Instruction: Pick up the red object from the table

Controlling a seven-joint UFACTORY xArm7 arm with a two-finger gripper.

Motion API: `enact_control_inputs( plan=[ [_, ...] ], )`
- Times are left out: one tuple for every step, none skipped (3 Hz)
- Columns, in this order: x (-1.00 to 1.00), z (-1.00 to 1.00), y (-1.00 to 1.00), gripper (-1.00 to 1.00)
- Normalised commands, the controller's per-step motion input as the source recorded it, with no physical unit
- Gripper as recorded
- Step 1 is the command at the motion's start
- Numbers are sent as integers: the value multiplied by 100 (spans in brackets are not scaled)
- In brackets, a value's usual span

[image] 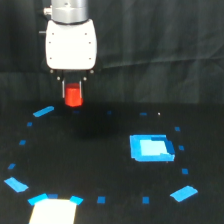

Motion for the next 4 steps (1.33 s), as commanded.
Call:
enact_control_inputs(
  plan=[
    [-20,9,16,-97],
    [-26,-41,8,-100],
    [-41,10,22,-100],
    [-6,-7,13,-59]
  ],
)
